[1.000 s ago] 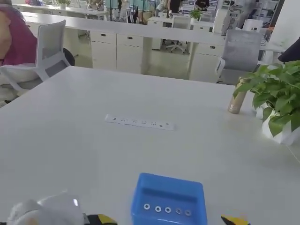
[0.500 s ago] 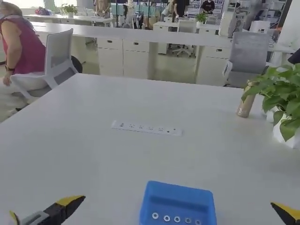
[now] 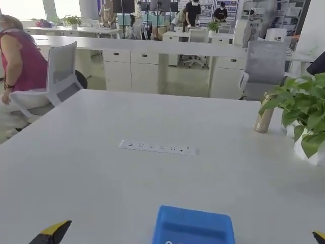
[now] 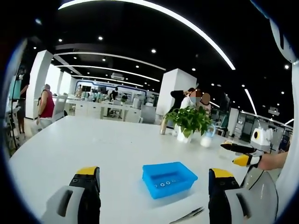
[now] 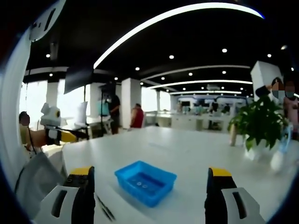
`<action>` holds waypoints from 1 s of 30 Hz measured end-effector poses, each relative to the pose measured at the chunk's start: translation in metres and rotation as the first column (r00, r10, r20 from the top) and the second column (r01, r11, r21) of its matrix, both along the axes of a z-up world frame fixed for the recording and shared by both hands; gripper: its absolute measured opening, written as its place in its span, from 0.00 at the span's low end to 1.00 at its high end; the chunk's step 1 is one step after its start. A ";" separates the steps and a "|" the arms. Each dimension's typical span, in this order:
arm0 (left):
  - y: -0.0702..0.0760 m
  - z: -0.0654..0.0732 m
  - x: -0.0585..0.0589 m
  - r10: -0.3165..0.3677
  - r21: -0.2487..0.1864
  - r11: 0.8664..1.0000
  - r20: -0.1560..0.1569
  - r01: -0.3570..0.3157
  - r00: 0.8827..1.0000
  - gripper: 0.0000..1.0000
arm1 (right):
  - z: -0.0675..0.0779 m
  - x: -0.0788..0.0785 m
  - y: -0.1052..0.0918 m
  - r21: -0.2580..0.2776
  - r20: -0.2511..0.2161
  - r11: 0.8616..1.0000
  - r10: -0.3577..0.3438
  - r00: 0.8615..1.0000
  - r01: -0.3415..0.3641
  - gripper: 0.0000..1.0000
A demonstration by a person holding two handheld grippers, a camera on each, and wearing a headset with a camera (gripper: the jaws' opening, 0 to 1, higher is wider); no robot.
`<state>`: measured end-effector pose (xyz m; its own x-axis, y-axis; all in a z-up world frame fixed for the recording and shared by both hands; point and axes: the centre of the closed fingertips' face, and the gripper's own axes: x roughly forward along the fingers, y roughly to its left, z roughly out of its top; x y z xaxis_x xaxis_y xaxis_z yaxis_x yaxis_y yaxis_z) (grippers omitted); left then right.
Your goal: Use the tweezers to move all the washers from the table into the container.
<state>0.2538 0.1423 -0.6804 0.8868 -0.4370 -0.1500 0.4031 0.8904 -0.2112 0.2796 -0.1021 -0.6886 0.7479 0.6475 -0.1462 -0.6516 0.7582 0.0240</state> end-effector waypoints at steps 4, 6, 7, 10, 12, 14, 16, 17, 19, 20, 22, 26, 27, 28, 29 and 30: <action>0.000 0.005 -0.002 0.013 -0.042 0.999 0.018 -0.012 1.000 0.99 | 0.002 0.003 0.002 0.009 -0.005 1.000 0.000 1.000 0.000 0.99; 0.001 0.005 -0.002 0.017 -0.043 0.999 0.020 -0.016 1.000 0.99 | 0.004 0.003 0.004 0.013 -0.002 1.000 0.002 1.000 -0.002 0.99; 0.002 0.004 -0.003 0.017 -0.046 0.999 0.013 -0.016 1.000 0.99 | 0.005 0.004 0.005 0.020 -0.004 1.000 0.004 1.000 -0.004 0.99; 0.002 0.002 -0.005 0.009 -0.063 0.998 -0.002 -0.009 1.000 0.99 | 0.006 0.003 0.008 0.034 -0.005 0.999 0.008 1.000 -0.008 0.99; 0.004 0.004 -0.007 0.020 -0.064 0.998 0.014 -0.019 1.000 0.99 | 0.008 0.002 0.011 0.036 -0.001 0.999 0.012 1.000 -0.012 0.99; 0.005 0.006 -0.008 0.027 -0.068 0.997 0.019 -0.025 0.999 0.99 | 0.008 0.000 0.012 0.032 -0.001 0.999 0.018 1.000 -0.018 0.99; 0.006 0.007 -0.009 0.036 -0.068 0.997 0.020 -0.034 0.999 0.99 | 0.007 -0.001 0.012 0.029 -0.002 0.999 0.020 1.000 -0.020 0.99; 0.006 0.008 -0.011 0.037 -0.069 0.997 0.024 -0.035 0.999 0.99 | 0.007 -0.002 0.013 0.026 -0.003 0.999 0.021 1.000 -0.021 0.99; 0.005 0.008 -0.013 0.036 -0.072 0.997 0.025 -0.034 0.999 0.99 | 0.005 -0.006 0.013 0.019 -0.006 1.000 0.023 1.000 -0.023 0.99; 0.006 0.008 -0.015 0.043 -0.068 0.997 0.028 -0.041 0.999 0.99 | 0.005 -0.007 0.013 0.019 -0.008 1.000 0.023 1.000 -0.023 0.99; 0.008 0.008 -0.017 0.047 -0.072 0.996 0.028 -0.045 0.999 0.99 | 0.005 -0.008 0.012 0.019 -0.011 1.000 0.019 1.000 -0.019 0.99; 0.009 0.006 -0.020 0.055 -0.077 0.996 0.027 -0.053 0.998 0.99 | 0.003 -0.011 0.010 0.023 -0.020 1.000 0.012 1.000 -0.012 0.99; 0.009 0.006 -0.021 0.056 -0.077 0.996 0.024 -0.054 0.998 0.99 | 0.003 -0.011 0.010 0.023 -0.022 1.000 0.012 1.000 -0.011 0.99; 0.009 0.005 -0.022 0.058 -0.074 0.996 0.021 -0.056 0.998 0.99 | 0.003 -0.012 0.011 0.019 -0.025 1.000 0.012 1.000 -0.011 0.99; 0.010 0.004 -0.023 0.059 -0.070 0.996 0.019 -0.057 0.998 0.99 | 0.002 -0.013 0.011 0.016 -0.026 1.000 0.012 1.000 -0.012 0.99; 0.009 0.003 -0.024 0.058 -0.068 0.996 0.019 -0.057 0.998 0.99 | 0.001 -0.013 0.011 0.012 -0.028 1.000 0.014 0.999 -0.014 0.99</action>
